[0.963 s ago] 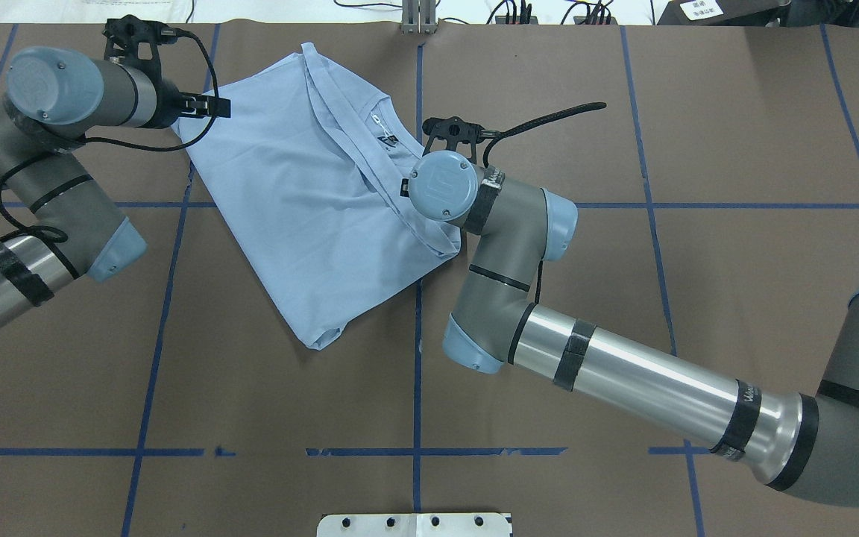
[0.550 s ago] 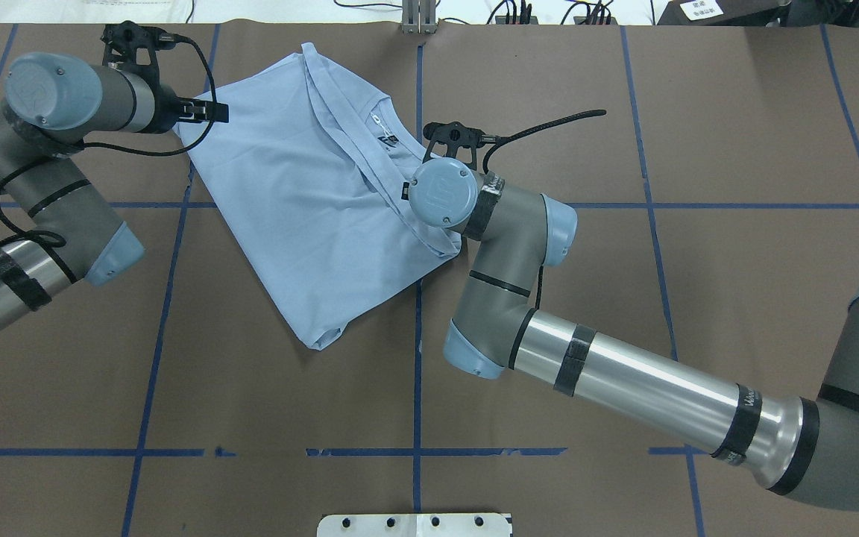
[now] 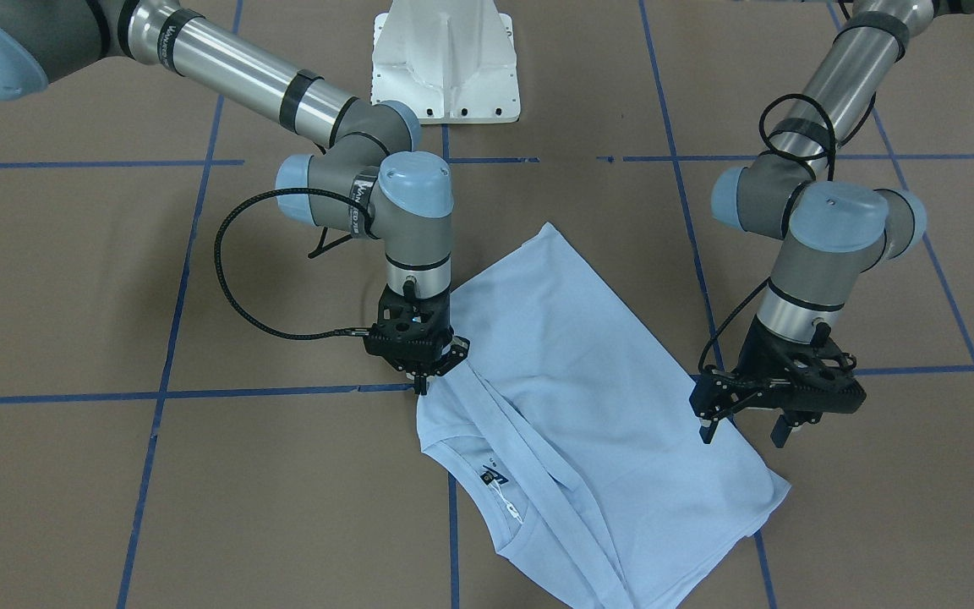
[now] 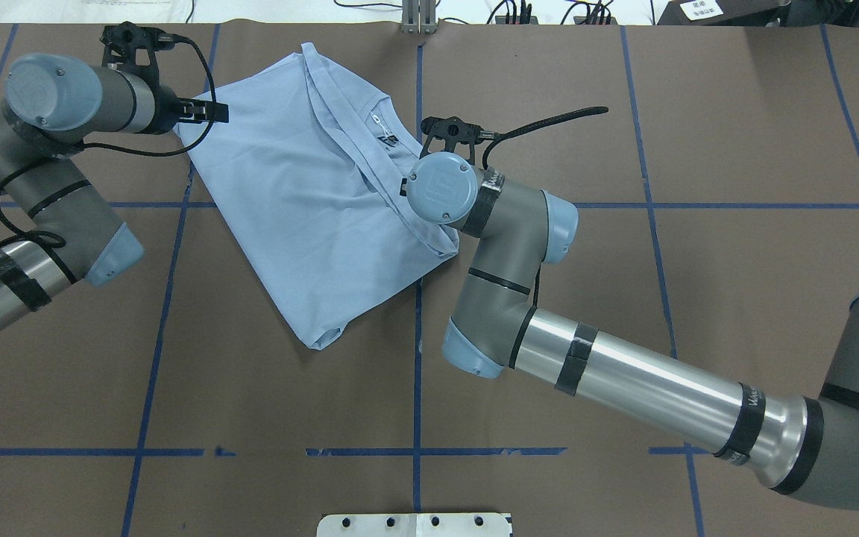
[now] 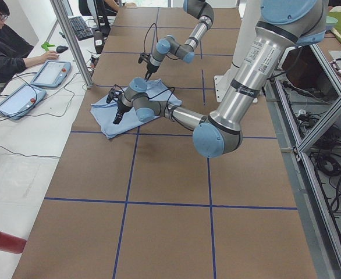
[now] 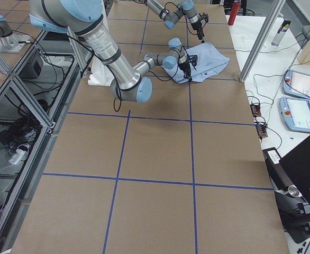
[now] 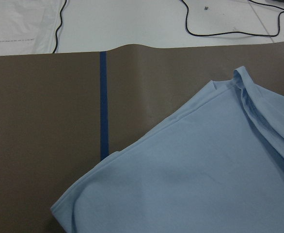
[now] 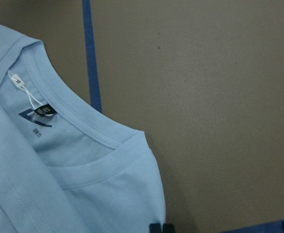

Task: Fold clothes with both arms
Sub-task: 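Drag the collar toward the robot with the right gripper, turning the shirt lengthwise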

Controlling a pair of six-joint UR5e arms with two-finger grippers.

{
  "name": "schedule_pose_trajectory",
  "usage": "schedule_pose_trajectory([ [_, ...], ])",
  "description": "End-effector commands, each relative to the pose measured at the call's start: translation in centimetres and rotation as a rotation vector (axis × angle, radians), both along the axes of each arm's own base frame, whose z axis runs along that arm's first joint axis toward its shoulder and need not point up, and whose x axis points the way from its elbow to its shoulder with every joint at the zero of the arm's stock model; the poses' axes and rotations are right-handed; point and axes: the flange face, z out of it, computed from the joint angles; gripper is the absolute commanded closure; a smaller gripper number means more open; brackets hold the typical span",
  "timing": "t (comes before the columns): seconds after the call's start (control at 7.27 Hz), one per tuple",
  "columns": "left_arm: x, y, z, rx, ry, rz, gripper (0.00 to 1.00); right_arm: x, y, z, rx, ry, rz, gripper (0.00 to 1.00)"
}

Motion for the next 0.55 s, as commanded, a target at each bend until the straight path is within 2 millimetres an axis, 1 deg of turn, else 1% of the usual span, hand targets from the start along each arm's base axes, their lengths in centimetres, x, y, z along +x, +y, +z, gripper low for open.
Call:
schedule_pose_trajectory([
  [0.0,0.0,0.0,-0.1,0.000,0.002,-0.001,0.00,6.1,3.5,3.1,0.023,-0.043,-0.030,1.00],
  [0.14,0.0,0.0,-0.1,0.000,0.002,-0.001,0.00,9.1,6.0,4.8,0.032,-0.052,-0.034,1.00],
  [0.28,0.0,0.0,-0.1,0.000,0.002,-0.001,0.00,9.8,10.9,6.2,0.045,-0.056,-0.060,1.00],
  [0.41,-0.1,0.1,0.0,0.000,0.002,-0.001,0.00,10.1,16.4,7.7,0.083,-0.041,-0.082,1.00],
])
